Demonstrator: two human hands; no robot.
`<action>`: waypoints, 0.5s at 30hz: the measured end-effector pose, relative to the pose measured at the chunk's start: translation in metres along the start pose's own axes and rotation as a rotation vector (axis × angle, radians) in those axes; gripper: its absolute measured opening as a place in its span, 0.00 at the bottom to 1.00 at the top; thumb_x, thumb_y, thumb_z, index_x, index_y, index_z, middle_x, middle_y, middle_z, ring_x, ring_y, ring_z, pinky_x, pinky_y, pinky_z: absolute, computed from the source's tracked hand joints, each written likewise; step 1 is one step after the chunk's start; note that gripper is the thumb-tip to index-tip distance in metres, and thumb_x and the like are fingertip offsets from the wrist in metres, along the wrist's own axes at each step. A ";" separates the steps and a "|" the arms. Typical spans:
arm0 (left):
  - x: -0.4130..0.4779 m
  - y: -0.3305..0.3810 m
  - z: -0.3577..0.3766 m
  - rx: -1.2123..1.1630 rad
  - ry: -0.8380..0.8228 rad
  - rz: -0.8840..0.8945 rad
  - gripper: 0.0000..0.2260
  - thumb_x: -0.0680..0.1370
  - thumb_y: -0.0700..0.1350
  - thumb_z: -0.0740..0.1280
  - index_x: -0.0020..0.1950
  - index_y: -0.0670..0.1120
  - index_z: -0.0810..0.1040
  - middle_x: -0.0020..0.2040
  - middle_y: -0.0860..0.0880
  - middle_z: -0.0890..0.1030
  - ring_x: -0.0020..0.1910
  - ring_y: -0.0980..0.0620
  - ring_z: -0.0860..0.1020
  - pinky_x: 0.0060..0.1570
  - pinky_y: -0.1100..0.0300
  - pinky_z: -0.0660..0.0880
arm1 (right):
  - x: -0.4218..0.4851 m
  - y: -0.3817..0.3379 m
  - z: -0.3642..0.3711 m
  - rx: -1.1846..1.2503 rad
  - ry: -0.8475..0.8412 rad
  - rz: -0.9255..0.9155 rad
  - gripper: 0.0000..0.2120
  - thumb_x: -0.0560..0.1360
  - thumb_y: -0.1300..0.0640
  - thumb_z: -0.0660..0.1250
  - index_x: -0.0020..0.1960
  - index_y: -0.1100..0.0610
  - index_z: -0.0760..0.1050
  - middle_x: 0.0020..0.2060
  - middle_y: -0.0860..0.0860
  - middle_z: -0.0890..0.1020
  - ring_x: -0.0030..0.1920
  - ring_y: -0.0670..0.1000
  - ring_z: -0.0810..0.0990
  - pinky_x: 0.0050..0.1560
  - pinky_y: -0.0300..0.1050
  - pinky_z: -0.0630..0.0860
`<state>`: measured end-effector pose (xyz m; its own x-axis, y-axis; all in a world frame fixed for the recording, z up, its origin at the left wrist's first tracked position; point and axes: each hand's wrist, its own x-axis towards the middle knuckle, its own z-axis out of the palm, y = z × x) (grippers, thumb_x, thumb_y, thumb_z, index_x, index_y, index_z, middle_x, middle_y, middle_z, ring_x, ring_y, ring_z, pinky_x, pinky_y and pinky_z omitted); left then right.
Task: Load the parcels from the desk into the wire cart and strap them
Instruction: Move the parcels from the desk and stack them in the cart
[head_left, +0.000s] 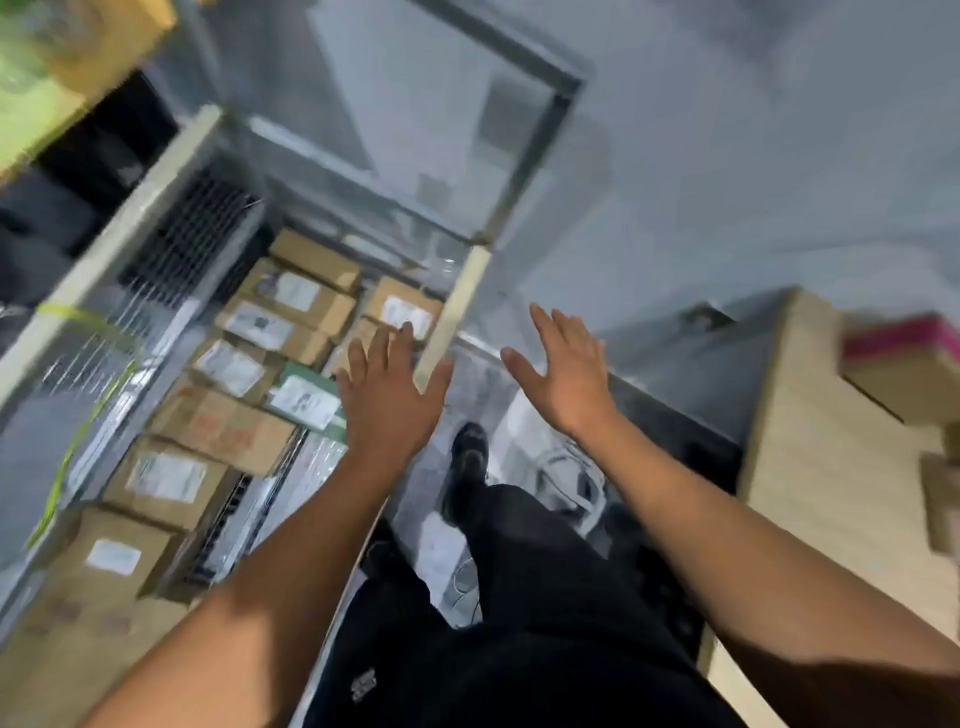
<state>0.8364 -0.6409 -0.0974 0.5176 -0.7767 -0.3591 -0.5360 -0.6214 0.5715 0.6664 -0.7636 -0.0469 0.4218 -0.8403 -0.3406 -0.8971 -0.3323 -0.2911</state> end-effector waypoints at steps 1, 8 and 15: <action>-0.012 0.020 0.003 0.012 -0.022 0.052 0.35 0.82 0.68 0.54 0.84 0.52 0.57 0.85 0.47 0.55 0.83 0.39 0.49 0.80 0.37 0.47 | -0.024 0.021 -0.011 0.033 0.035 0.056 0.35 0.82 0.35 0.59 0.84 0.48 0.56 0.82 0.55 0.60 0.83 0.58 0.53 0.81 0.61 0.50; -0.078 0.166 0.039 0.133 -0.138 0.496 0.33 0.81 0.66 0.60 0.82 0.52 0.63 0.84 0.46 0.59 0.83 0.39 0.54 0.79 0.37 0.50 | -0.173 0.159 -0.066 0.214 0.267 0.455 0.38 0.81 0.33 0.59 0.85 0.47 0.53 0.83 0.55 0.57 0.84 0.57 0.51 0.81 0.62 0.50; -0.144 0.296 0.127 0.280 -0.362 0.890 0.33 0.82 0.67 0.57 0.82 0.50 0.63 0.83 0.44 0.61 0.82 0.39 0.55 0.78 0.38 0.54 | -0.294 0.255 -0.084 0.413 0.589 0.786 0.36 0.82 0.33 0.58 0.84 0.46 0.54 0.83 0.54 0.59 0.83 0.56 0.52 0.81 0.62 0.48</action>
<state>0.5189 -0.7260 0.0297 -0.3581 -0.9267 -0.1141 -0.7914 0.2363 0.5638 0.3029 -0.6372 0.0540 -0.4851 -0.8674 -0.1110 -0.7294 0.4713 -0.4958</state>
